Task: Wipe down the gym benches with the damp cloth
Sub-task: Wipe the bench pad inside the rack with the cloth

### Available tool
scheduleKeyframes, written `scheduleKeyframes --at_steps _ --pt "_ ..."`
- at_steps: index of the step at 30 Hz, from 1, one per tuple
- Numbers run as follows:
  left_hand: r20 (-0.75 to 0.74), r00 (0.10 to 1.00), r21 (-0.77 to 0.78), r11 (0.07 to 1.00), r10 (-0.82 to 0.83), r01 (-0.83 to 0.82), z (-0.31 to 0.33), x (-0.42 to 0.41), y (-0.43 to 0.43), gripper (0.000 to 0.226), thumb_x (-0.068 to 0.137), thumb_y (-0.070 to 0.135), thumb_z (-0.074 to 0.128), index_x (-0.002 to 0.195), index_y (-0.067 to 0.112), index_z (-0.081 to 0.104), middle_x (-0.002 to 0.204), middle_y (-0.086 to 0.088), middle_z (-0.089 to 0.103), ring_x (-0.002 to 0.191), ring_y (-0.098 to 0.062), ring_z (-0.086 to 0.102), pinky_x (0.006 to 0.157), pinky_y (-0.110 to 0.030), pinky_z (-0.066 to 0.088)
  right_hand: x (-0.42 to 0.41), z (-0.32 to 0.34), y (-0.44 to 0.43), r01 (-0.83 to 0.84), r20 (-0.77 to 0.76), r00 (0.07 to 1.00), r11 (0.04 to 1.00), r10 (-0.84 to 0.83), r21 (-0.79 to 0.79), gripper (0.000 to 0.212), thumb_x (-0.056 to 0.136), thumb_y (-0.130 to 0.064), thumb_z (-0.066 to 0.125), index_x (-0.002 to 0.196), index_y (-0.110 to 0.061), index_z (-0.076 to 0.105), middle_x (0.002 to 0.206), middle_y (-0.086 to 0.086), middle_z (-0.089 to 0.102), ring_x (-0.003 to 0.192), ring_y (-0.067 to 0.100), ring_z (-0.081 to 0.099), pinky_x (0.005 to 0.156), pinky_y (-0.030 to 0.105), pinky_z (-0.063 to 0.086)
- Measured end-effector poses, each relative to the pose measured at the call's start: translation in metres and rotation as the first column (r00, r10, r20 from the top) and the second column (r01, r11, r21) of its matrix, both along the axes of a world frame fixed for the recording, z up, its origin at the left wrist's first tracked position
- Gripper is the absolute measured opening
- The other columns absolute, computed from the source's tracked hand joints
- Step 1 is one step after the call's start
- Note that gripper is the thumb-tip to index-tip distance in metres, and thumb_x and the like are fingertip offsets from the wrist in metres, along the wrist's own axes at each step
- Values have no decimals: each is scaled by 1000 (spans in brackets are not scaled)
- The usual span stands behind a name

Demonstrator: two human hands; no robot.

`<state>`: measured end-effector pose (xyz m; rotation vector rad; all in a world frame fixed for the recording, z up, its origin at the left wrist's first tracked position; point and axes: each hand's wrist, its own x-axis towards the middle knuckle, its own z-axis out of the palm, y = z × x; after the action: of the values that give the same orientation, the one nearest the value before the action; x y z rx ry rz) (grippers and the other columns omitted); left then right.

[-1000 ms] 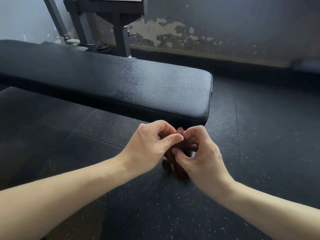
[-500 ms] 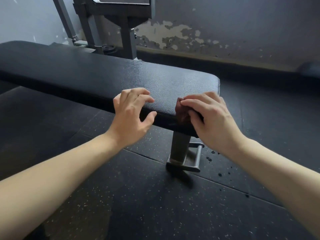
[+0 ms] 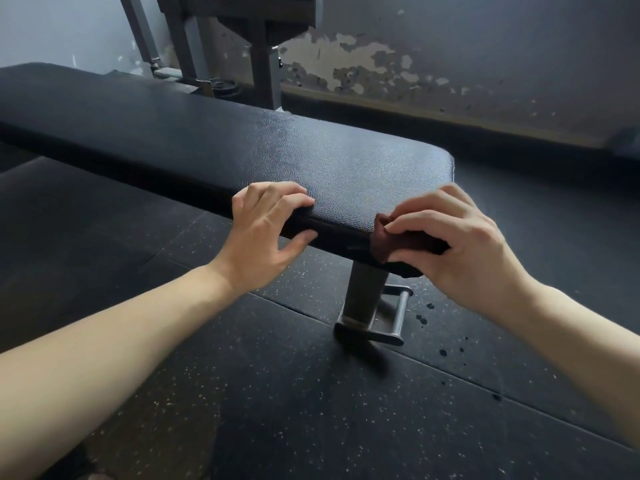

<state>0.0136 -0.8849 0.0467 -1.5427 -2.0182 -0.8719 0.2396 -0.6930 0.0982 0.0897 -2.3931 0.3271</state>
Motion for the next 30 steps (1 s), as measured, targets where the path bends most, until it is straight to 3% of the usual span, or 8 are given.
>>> scheduleKeyframes --at_steps 6,11,14,17,20,23,28,30 --pt "-17 1000 9 1000 -4 4 -3 -2 1 44 93 46 65 128 20 63 137 7 55 130 -20 43 109 -36 21 -7 -11 -5 137 70 987 984 -146 118 44 73 -25 93 110 -16 74 117 -1 66 107 27 53 96 38 31" --pt "-20 1000 23 999 -23 23 -3 -5 1 42 92 43 68 127 19 64 137 7 56 128 -20 44 108 -40 25 -18 -12 -17 115 5 993 977 -118 177 21 78 -13 89 95 -17 76 108 1 68 100 28 56 88 43 36" --pt "-33 998 20 998 -57 57 0 -8 -1 36 94 33 66 127 18 64 137 7 56 127 -20 45 107 -42 26 -41 -10 -40 84 51 993 951 -103 299 13 83 -8 67 91 -18 71 104 2 63 99 28 51 84 41 33" --pt "-52 996 13 997 -76 77 0 -10 -3 34 96 27 63 128 16 65 137 6 57 127 -22 47 107 -43 27 -49 -5 -50 67 99 989 939 -106 336 23 86 -17 46 88 -17 68 99 5 60 96 30 53 82 40 32" --pt "-55 996 29 997 -71 73 -1 -12 -3 33 97 28 64 128 17 66 137 6 58 128 -22 47 108 -43 26 -29 -3 -37 73 87 990 933 -111 353 3 88 -20 67 87 -19 70 97 5 61 93 29 53 82 40 32" --pt "-57 996 41 996 -71 73 -2 -12 -2 32 97 29 64 126 17 66 136 6 58 127 -20 47 109 -41 25 -7 -5 -22 91 92 987 928 -133 362 16 77 -15 85 87 -20 72 100 3 64 95 27 50 83 39 29" --pt "-38 999 55 998 -31 33 -4 -13 -3 35 95 33 65 125 15 64 137 4 56 127 -20 43 107 -37 24 -41 -10 -37 41 97 991 904 -90 426 3 80 -16 71 81 -18 72 98 2 63 98 24 44 85 41 30" --pt "-40 999 55 998 -30 32 -4 -12 -2 35 96 34 64 125 15 64 136 5 56 127 -21 43 107 -37 24 -60 -10 -47 18 113 991 892 -77 452 8 82 -17 62 79 -18 70 95 2 59 99 24 42 84 40 29"
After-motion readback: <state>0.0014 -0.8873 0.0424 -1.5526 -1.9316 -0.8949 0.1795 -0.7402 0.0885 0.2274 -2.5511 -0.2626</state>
